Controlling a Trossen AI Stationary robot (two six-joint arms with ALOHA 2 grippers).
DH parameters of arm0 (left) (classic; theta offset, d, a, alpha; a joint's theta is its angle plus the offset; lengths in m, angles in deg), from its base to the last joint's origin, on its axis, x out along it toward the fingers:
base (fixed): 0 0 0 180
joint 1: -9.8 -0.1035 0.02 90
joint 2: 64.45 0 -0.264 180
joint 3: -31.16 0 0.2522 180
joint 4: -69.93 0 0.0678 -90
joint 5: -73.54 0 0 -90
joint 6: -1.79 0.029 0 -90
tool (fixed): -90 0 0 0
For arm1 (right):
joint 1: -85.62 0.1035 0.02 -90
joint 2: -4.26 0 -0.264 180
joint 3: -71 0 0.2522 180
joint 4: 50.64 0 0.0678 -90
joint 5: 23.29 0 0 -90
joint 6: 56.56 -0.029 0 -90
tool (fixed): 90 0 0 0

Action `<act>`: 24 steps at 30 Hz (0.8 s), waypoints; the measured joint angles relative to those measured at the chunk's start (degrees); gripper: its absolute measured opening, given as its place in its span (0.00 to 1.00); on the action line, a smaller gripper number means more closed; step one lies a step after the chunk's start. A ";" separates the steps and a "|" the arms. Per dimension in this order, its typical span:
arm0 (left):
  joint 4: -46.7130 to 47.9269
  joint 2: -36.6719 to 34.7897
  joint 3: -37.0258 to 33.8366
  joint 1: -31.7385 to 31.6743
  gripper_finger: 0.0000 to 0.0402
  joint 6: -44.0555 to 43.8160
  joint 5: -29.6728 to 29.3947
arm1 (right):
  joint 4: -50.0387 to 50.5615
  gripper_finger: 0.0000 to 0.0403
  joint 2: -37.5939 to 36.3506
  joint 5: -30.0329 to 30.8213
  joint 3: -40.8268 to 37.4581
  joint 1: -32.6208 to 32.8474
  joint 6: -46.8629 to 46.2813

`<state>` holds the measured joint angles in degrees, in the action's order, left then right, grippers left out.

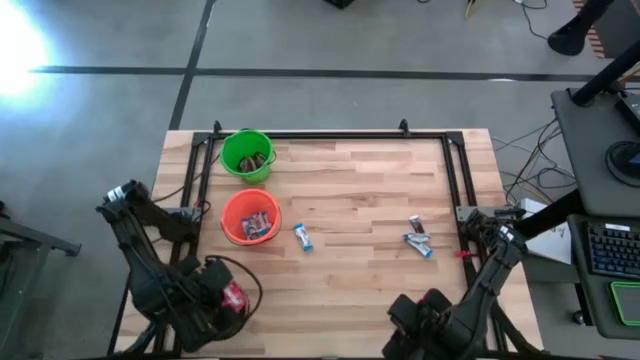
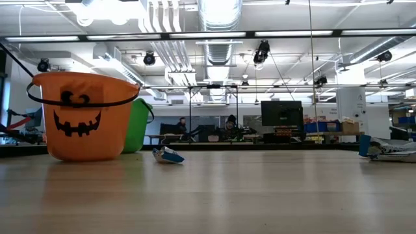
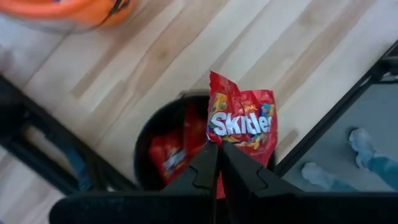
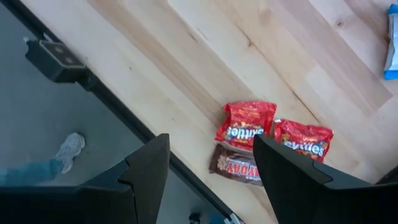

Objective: Organize candy in baskets
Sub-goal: Put the red candy into the black bucket

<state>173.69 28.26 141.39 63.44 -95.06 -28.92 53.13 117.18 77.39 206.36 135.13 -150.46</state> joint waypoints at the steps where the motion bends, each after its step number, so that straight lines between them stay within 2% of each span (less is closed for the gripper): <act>1: 0.02 -0.70 -1.01 0.52 0.00 -0.81 0.19 | -0.01 0.56 0.00 -0.01 0.00 -0.30 0.00; 10: 0.01 -5.92 -8.68 4.52 0.00 -5.92 2.70 | 0.00 0.56 0.00 -0.06 0.00 -2.60 0.67; 19: -2.82 -5.49 -8.85 7.49 0.00 -2.63 2.74 | 0.00 0.56 0.00 -0.10 0.00 -3.82 0.89; 24: -4.49 -5.51 -8.77 7.52 0.07 0.43 2.65 | 0.00 0.56 0.00 -0.11 0.00 -4.16 0.90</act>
<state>169.19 22.75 132.62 70.96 -94.64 -26.27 53.13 117.18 77.28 206.36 130.98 -149.57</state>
